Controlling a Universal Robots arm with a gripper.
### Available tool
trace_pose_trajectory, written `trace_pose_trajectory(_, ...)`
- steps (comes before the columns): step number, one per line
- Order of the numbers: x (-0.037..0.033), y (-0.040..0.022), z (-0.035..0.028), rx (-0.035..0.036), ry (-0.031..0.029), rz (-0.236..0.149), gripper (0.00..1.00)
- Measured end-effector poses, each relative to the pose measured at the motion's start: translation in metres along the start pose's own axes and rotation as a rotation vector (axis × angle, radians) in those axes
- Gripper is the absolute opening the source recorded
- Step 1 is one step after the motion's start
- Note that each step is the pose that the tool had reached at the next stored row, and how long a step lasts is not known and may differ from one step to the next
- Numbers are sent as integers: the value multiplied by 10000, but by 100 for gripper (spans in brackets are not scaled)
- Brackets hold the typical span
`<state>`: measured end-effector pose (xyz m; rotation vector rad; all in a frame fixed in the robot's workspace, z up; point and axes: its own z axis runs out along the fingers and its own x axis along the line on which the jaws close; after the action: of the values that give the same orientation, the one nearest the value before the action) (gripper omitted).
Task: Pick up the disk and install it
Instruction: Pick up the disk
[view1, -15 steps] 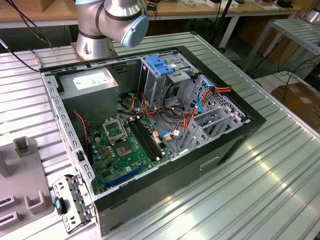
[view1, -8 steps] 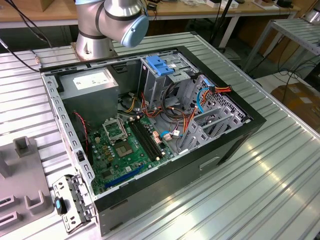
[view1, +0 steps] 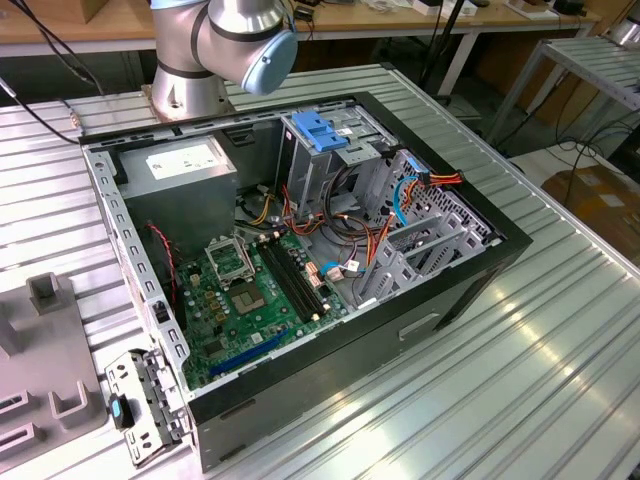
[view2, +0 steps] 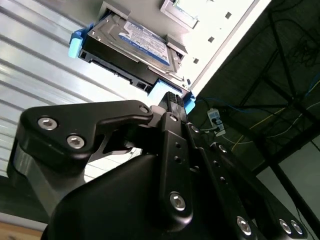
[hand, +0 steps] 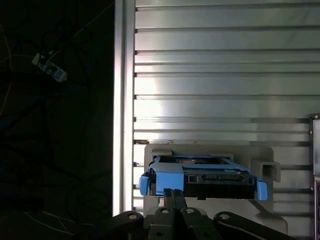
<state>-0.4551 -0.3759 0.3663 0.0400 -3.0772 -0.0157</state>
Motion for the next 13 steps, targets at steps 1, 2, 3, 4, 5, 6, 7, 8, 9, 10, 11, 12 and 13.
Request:
trace_pose_trajectory(1,0,0,0,11,2,-178,11)
trace_pose_trajectory(2,0,0,0,22,5,-338,11)
trace_pose_trajectory(3,0,0,0,36,6,-558,11)
trace_pose_trajectory(4,0,0,-1,47,9,-725,11)
trace_pose_trajectory(5,0,0,0,57,10,-890,11)
trace_pose_trajectory(6,0,0,0,67,12,-1042,11)
trace_pose_trajectory(7,0,0,0,78,13,-1209,11)
trace_pose_trajectory(8,0,0,0,89,16,-1377,11)
trace_pose_trajectory(9,0,0,0,100,18,-1549,11)
trace_pose_trajectory(10,0,0,0,109,19,-1704,11)
trace_pose_trajectory(11,0,0,0,129,23,-2008,11)
trace_pose_trajectory(12,0,0,0,143,25,-2233,11)
trace_pose_trajectory(13,0,0,0,155,27,-2422,11)
